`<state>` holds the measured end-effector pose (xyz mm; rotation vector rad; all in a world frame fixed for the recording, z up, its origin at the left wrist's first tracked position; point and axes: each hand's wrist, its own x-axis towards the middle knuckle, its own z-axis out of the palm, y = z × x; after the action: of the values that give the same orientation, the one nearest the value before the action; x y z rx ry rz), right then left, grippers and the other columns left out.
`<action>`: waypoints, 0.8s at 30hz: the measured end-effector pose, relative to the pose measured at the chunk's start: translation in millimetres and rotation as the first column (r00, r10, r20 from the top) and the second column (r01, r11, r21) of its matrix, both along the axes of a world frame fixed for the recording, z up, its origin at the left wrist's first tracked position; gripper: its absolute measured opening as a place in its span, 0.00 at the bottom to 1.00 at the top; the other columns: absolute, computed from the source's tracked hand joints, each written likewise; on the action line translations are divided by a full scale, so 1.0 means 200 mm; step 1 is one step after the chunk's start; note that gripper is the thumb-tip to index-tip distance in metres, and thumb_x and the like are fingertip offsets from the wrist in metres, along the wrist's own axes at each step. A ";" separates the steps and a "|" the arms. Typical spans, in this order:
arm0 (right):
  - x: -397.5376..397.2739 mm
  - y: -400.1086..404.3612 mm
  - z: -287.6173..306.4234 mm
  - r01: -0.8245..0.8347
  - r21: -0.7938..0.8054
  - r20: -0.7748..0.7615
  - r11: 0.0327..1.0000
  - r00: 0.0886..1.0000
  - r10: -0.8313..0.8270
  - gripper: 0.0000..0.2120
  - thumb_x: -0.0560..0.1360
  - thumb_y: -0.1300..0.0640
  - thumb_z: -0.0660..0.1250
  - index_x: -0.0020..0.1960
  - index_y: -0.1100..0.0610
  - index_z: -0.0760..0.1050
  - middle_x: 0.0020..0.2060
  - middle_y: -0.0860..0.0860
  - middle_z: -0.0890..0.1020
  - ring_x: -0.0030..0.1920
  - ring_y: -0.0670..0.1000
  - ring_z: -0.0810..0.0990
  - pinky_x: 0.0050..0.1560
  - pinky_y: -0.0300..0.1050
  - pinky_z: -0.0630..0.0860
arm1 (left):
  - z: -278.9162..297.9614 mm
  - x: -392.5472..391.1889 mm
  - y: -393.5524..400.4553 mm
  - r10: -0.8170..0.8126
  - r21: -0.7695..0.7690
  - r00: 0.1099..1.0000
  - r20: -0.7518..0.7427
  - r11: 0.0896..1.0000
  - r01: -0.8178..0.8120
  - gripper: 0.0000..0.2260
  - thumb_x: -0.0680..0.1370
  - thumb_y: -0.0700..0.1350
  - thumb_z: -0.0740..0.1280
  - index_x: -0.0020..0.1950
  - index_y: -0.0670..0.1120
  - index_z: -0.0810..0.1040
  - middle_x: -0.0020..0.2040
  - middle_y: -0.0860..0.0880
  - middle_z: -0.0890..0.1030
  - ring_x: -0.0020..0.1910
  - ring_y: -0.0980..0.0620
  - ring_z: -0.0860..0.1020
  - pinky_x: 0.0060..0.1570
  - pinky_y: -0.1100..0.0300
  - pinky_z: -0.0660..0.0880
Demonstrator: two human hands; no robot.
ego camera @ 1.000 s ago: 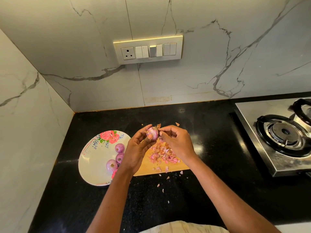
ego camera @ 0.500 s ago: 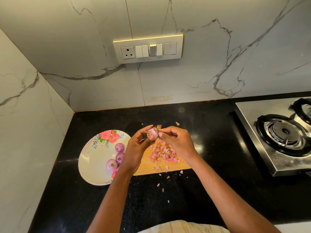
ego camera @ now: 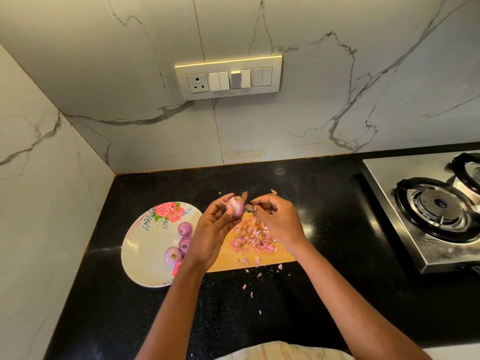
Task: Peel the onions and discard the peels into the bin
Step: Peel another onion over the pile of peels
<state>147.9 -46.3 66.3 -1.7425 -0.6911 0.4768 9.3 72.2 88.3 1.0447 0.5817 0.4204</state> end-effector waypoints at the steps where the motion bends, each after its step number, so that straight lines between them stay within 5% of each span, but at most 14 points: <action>1: 0.01 -0.01 -0.01 -0.003 -0.039 0.022 0.999 1.000 0.004 0.07 0.79 0.60 0.71 0.53 0.51 0.85 0.45 0.42 0.86 0.47 0.41 0.84 0.50 0.37 0.81 | 0.00 0.00 0.00 0.008 -0.017 1.000 0.001 1.000 -0.008 0.17 0.77 0.41 0.67 0.66 0.49 0.77 0.63 0.45 0.82 0.61 0.46 0.82 0.56 0.58 0.81; 5: 0.02 -0.01 0.00 -0.053 -0.139 0.084 0.989 0.994 0.065 0.08 0.81 0.57 0.68 0.57 0.50 0.84 0.49 0.39 0.83 0.48 0.30 0.79 0.48 0.25 0.73 | 0.01 0.00 0.01 0.020 -0.039 1.000 -0.007 0.999 -0.021 0.18 0.75 0.43 0.68 0.66 0.49 0.77 0.62 0.44 0.82 0.59 0.47 0.83 0.55 0.58 0.81; 11: 0.00 0.00 0.03 -0.082 -0.110 0.094 0.991 0.991 0.093 0.09 0.82 0.59 0.66 0.59 0.52 0.83 0.46 0.44 0.86 0.45 0.39 0.85 0.48 0.34 0.80 | -0.01 0.01 0.00 0.003 0.197 0.996 -0.088 0.980 0.014 0.19 0.74 0.48 0.72 0.65 0.53 0.78 0.60 0.51 0.84 0.62 0.51 0.81 0.57 0.58 0.79; 14: 0.01 0.00 0.03 -0.121 -0.194 0.139 0.974 0.979 0.150 0.14 0.81 0.64 0.65 0.60 0.49 0.81 0.51 0.42 0.85 0.52 0.40 0.83 0.53 0.32 0.77 | -0.02 0.01 0.00 0.015 0.294 0.990 -0.142 0.955 0.028 0.19 0.74 0.51 0.74 0.65 0.57 0.78 0.62 0.54 0.82 0.62 0.55 0.80 0.57 0.60 0.78; 21: 0.00 0.01 0.02 -0.094 -0.161 0.179 0.982 0.976 0.123 0.10 0.81 0.55 0.68 0.61 0.49 0.81 0.54 0.42 0.84 0.54 0.40 0.81 0.54 0.35 0.79 | -0.03 0.01 0.00 0.058 0.330 0.986 -0.154 0.944 -0.004 0.19 0.76 0.44 0.74 0.66 0.52 0.76 0.61 0.54 0.82 0.57 0.62 0.81 0.47 0.70 0.77; 24: 0.00 0.01 0.03 -0.066 -0.140 0.250 0.988 0.963 0.100 0.11 0.80 0.61 0.69 0.60 0.49 0.82 0.54 0.42 0.84 0.52 0.38 0.81 0.53 0.29 0.77 | -0.03 0.01 0.01 0.067 0.333 0.987 -0.146 0.943 -0.015 0.20 0.74 0.47 0.75 0.65 0.53 0.77 0.60 0.53 0.83 0.58 0.59 0.82 0.48 0.69 0.78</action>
<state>147.9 -44.4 71.5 -1.9253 -0.9372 0.3630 11.0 73.5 83.0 1.3995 0.6882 0.4875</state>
